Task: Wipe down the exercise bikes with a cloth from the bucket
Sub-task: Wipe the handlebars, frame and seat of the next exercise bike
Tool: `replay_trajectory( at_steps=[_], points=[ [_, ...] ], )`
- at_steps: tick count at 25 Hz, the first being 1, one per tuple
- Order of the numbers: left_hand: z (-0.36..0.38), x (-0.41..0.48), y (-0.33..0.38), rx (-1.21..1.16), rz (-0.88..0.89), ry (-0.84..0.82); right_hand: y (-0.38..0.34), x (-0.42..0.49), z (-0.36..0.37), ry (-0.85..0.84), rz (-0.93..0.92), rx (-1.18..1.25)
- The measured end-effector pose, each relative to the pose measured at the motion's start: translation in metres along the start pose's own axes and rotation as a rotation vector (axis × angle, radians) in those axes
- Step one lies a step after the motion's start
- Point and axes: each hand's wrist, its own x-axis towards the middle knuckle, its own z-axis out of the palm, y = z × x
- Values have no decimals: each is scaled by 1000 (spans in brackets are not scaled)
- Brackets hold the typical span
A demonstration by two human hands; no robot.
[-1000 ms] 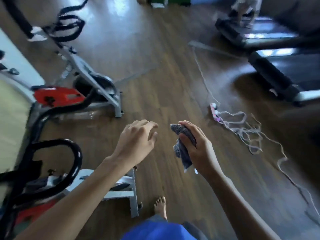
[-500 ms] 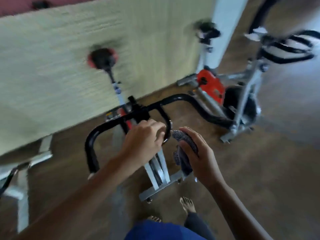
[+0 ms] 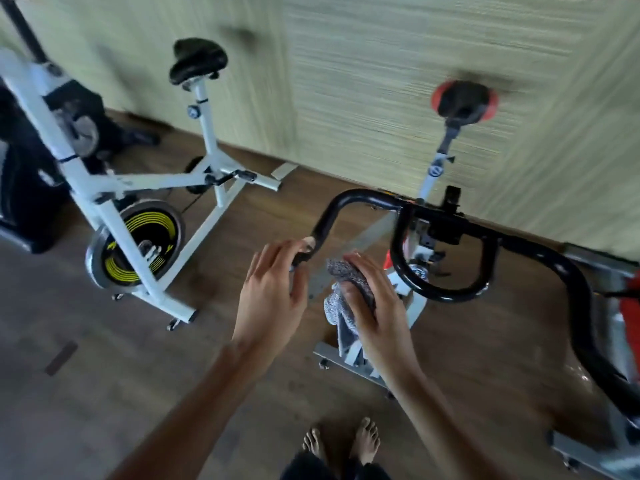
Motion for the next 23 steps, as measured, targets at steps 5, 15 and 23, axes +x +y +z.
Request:
replay_trajectory(
  at_steps=[5,15,23],
  points=[
    [26,-14,-10,-241,-157,119,13,24,47,134,-196,55],
    [51,-25,-16,-676,-367,335,74,73,94,48,-562,119],
    [58,-25,-6,-597,-358,365,87,82,88,-25,-510,157]
  ],
)
